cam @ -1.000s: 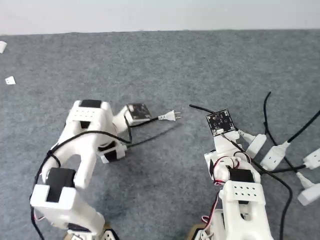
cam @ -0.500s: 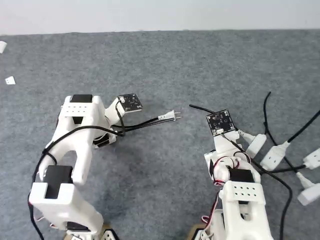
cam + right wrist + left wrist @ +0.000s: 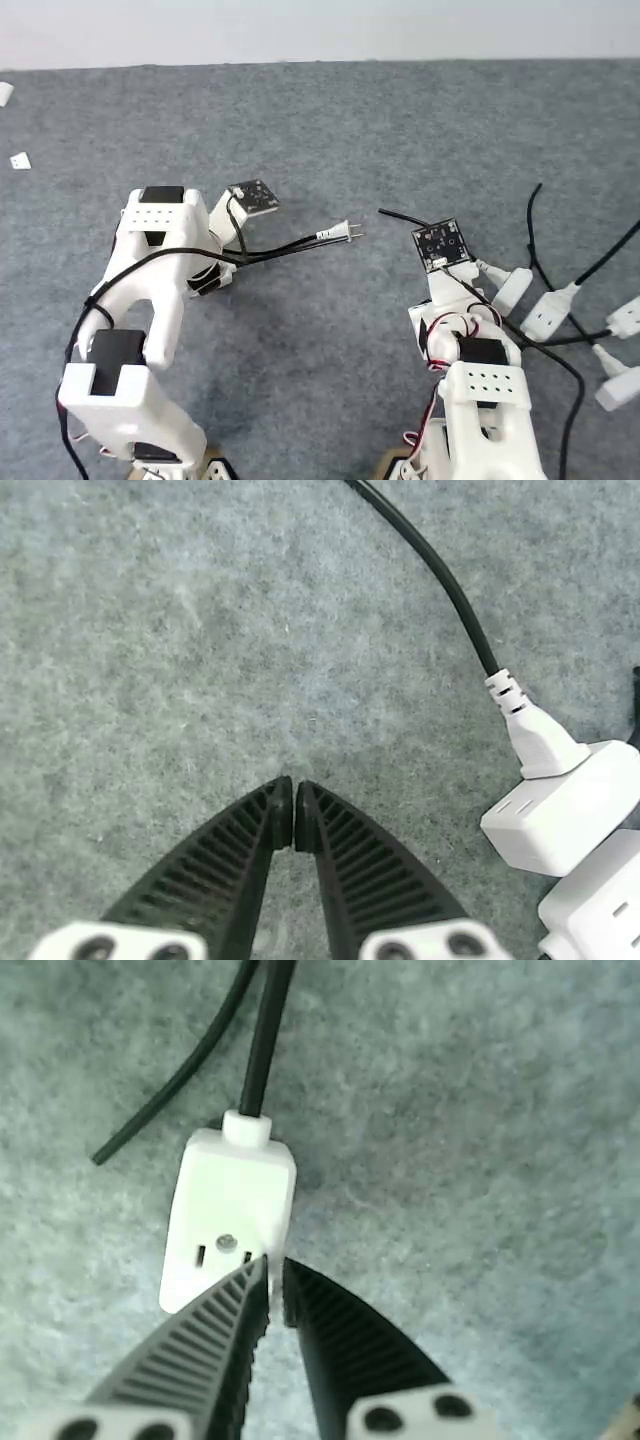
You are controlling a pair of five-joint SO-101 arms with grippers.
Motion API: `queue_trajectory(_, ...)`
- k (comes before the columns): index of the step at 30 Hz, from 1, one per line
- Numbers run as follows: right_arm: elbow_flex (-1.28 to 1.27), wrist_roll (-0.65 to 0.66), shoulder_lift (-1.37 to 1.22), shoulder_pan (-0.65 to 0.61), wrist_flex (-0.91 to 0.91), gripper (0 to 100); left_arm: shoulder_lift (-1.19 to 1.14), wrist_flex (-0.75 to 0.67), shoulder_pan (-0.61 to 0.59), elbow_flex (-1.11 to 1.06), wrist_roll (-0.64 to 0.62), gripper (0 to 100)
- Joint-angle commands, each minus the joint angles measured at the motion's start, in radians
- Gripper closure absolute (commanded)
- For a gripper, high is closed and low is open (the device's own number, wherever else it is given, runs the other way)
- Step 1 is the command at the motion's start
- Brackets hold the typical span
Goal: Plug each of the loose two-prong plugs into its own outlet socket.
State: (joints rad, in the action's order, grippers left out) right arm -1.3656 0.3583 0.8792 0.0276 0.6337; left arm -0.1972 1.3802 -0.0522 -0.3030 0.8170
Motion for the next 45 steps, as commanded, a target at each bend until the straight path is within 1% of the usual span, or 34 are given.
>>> queue_trajectory(1,0.009,0.009,0.019,-0.008,-0.018,99.0,0.014,0.002,-0.006,0.042,-0.038,97)
queue_trajectory(4,0.009,0.011,0.019,-0.008,-0.019,99.0,0.014,-0.002,-0.008,0.036,0.011,88)
queue_trajectory(6,0.009,0.011,0.019,-0.008,-0.019,99.0,0.014,-0.055,-0.011,0.028,0.057,84)
queue_trajectory(8,0.008,0.011,0.019,-0.008,-0.019,99.0,0.014,-0.150,-0.034,0.005,0.097,81)
queue_trajectory(14,0.008,0.011,0.019,-0.008,-0.019,99.0,0.006,-0.482,-0.091,-0.104,0.175,81)
queue_trajectory(16,0.008,0.011,0.019,-0.008,-0.019,99.0,0.014,-0.466,-0.084,-0.124,0.201,81)
queue_trajectory(20,0.008,0.011,0.019,-0.008,-0.019,99.0,0.014,-0.350,-0.069,-0.113,0.302,81)
queue_trajectory(22,0.008,0.011,0.019,-0.008,-0.019,99.0,0.014,-0.324,-0.068,-0.111,0.313,82)
queue_trajectory(24,0.008,0.011,0.019,-0.008,-0.019,99.0,0.014,-0.322,-0.068,-0.111,0.313,85)
queue_trajectory(26,0.008,0.011,0.019,-0.008,-0.019,99.0,0.014,-0.322,-0.068,-0.105,0.282,90)
queue_trajectory(29,0.008,0.011,0.019,-0.008,-0.019,99.0,0.014,-0.315,-0.074,-0.050,0.147,98)
queue_trajectory(31,0.008,0.011,0.019,-0.008,-0.019,99.0,0.015,-0.293,-0.077,-0.016,0.060,99)
queue_trajectory(33,0.008,0.011,0.019,-0.008,-0.019,99.0,0.015,-0.235,-0.080,0.024,0.008,99)
queue_trajectory(37,0.008,0.011,0.019,-0.008,-0.019,99.0,0.020,-0.080,-0.038,0.079,-0.023,99)
queue_trajectory(39,0.008,0.011,0.019,-0.008,-0.019,99.0,0.057,-0.035,-0.011,0.074,-0.035,99)
queue_trajectory(41,0.008,0.011,0.019,-0.008,-0.019,99.0,0.123,-0.046,0.017,0.038,-0.098,99)
queue_trajectory(45,0.008,0.011,0.019,-0.008,-0.019,99.0,0.313,-0.163,0.080,-0.130,-0.272,99)
